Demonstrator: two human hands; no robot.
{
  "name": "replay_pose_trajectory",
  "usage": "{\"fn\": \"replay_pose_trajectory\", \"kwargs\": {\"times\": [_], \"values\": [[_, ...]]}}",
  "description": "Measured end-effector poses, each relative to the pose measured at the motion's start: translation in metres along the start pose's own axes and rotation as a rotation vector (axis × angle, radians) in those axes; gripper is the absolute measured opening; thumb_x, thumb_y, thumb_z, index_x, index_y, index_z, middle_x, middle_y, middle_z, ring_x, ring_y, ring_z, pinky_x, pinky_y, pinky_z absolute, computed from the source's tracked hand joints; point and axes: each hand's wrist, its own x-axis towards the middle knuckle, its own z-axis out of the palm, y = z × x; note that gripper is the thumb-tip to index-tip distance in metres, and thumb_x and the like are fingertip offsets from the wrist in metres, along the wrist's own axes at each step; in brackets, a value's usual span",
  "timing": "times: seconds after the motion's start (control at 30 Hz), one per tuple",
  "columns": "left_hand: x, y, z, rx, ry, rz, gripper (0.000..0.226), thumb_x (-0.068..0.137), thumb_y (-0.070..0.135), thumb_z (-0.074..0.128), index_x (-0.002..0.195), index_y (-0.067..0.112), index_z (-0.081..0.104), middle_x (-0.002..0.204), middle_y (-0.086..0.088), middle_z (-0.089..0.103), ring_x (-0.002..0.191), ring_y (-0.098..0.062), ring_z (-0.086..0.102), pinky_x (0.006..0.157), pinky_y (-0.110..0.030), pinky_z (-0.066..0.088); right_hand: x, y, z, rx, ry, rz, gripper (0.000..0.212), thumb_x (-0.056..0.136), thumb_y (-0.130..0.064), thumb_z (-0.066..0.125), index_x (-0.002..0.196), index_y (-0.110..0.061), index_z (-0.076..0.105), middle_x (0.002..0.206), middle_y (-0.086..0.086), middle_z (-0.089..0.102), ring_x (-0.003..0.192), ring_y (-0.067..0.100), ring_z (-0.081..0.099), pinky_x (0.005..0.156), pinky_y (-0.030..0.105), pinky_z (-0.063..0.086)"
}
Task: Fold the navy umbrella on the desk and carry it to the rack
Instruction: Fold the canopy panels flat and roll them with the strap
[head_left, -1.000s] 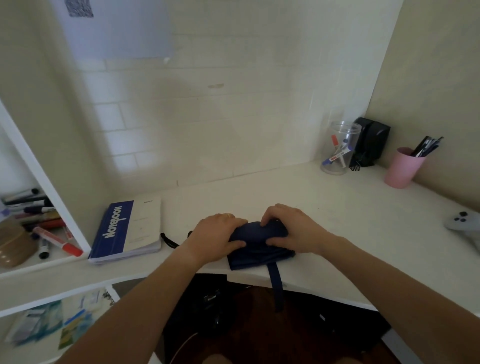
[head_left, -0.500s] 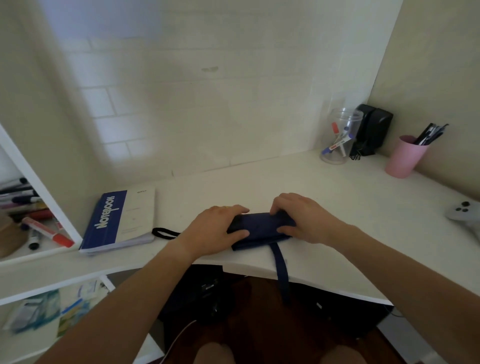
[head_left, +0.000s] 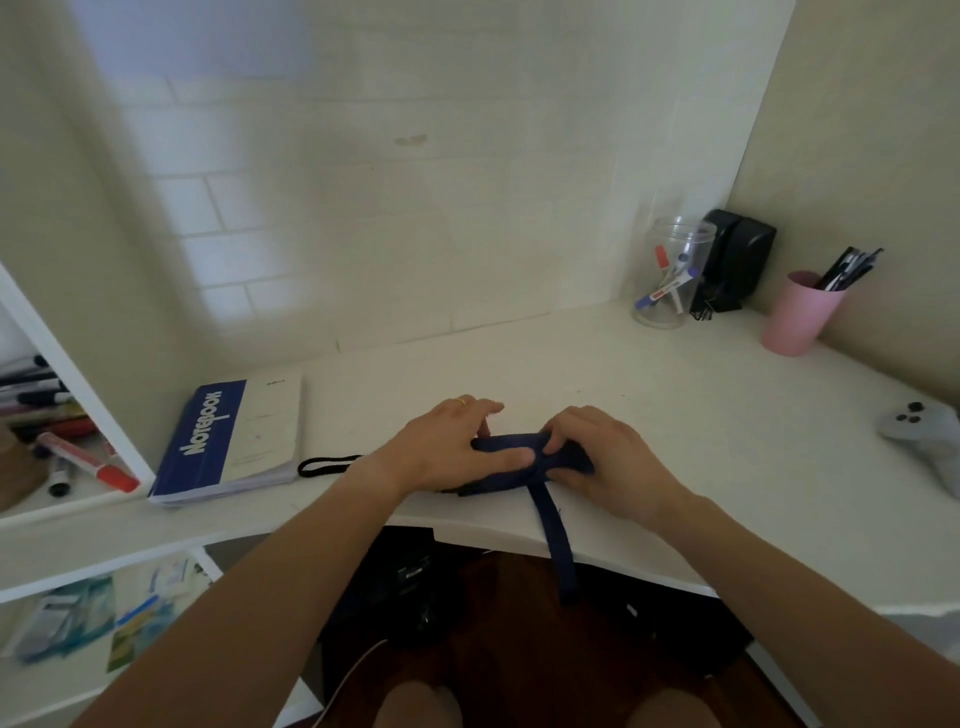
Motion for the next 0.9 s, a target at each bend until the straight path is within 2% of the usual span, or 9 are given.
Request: {"fn": "replay_pose_trajectory", "kwargs": {"times": [0.13,0.23,0.33,0.43,0.53,0.6,0.67,0.8,0.9], "values": [[-0.001,-0.004,0.018,0.054,-0.035,0.095,0.046,0.097,0.055,0.057,0.135,0.029,0.059,0.113,0.001,0.061,0.107,-0.018,0.057,0.090,-0.034,0.047,-0.023,-0.022,0.011,0.033,0.161,0.106,0.027,0.076,-0.010,0.080,0.095,-0.021,0.064,0.118,-0.006,0.065,0.110,0.015,0.056,0.089,0.034,0.052],[-0.008,-0.007,0.028,0.073,0.050,0.103,0.050,0.095,0.056,0.058,0.137,0.031,0.055,0.116,0.002,0.061,0.107,-0.017,0.055,0.091,-0.035,0.047,-0.056,-0.055,0.024,-0.117,0.295,0.202,0.035,0.078,-0.044,0.077,0.106,-0.024,0.070,0.134,-0.003,0.057,0.124,0.015,0.050,0.104,0.034,0.047],[-0.012,-0.006,0.032,0.084,0.109,0.104,0.051,0.095,0.057,0.058,0.139,0.031,0.053,0.119,0.002,0.062,0.109,-0.017,0.055,0.092,-0.038,0.049,-0.091,-0.079,0.043,-0.289,0.210,0.207,0.065,0.069,-0.066,0.073,0.116,-0.021,0.068,0.127,0.002,0.063,0.116,0.023,0.057,0.098,0.041,0.051],[-0.016,-0.003,0.035,0.094,0.139,0.097,0.050,0.095,0.057,0.057,0.139,0.032,0.052,0.114,0.004,0.062,0.106,-0.017,0.056,0.087,-0.035,0.048,-0.110,-0.082,0.067,-0.483,0.115,0.232,0.071,0.064,-0.038,0.091,0.125,-0.010,0.068,0.124,0.011,0.069,0.113,0.030,0.066,0.097,0.047,0.054],[-0.020,0.002,0.037,0.124,0.180,0.086,0.051,0.095,0.060,0.055,0.139,0.034,0.052,0.113,0.006,0.061,0.103,-0.016,0.057,0.086,-0.035,0.049,-0.120,-0.073,0.075,-0.513,0.218,0.168,0.060,0.066,-0.008,0.087,0.124,-0.004,0.070,0.124,0.015,0.071,0.115,0.032,0.068,0.098,0.048,0.055],[-0.023,0.004,0.040,0.138,0.219,0.088,0.051,0.095,0.059,0.056,0.139,0.035,0.052,0.114,0.005,0.061,0.101,-0.016,0.059,0.085,-0.036,0.051,-0.123,-0.073,0.071,-0.460,0.325,0.065,0.035,0.081,-0.011,0.068,0.115,-0.005,0.075,0.115,0.013,0.075,0.106,0.028,0.072,0.091,0.042,0.059],[-0.024,0.008,0.043,0.168,0.270,0.100,0.050,0.095,0.057,0.057,0.139,0.034,0.053,0.117,0.004,0.060,0.099,-0.018,0.062,0.083,-0.035,0.052,-0.120,-0.078,0.062,-0.410,0.329,0.005,0.035,0.084,-0.017,0.054,0.105,-0.006,0.079,0.106,0.010,0.078,0.095,0.024,0.074,0.083,0.036,0.062],[-0.025,0.019,0.053,0.250,0.394,0.192,0.044,0.092,0.043,0.067,0.131,0.025,0.062,0.116,-0.004,0.063,0.088,-0.024,0.065,0.079,-0.040,0.053,-0.102,-0.083,0.034,-0.365,0.360,-0.040,0.028,0.063,-0.010,0.088,0.090,-0.011,0.081,0.087,0.002,0.078,0.074,0.017,0.073,0.064,0.027,0.061],[-0.028,0.023,0.061,0.255,0.468,0.254,0.042,0.089,0.036,0.070,0.128,0.023,0.063,0.116,-0.005,0.061,0.096,-0.022,0.063,0.085,-0.038,0.050,-0.084,-0.078,0.012,-0.336,0.402,-0.019,0.017,0.068,-0.012,0.083,0.083,-0.019,0.079,0.080,-0.006,0.076,0.070,0.011,0.071,0.063,0.023,0.055]]}}
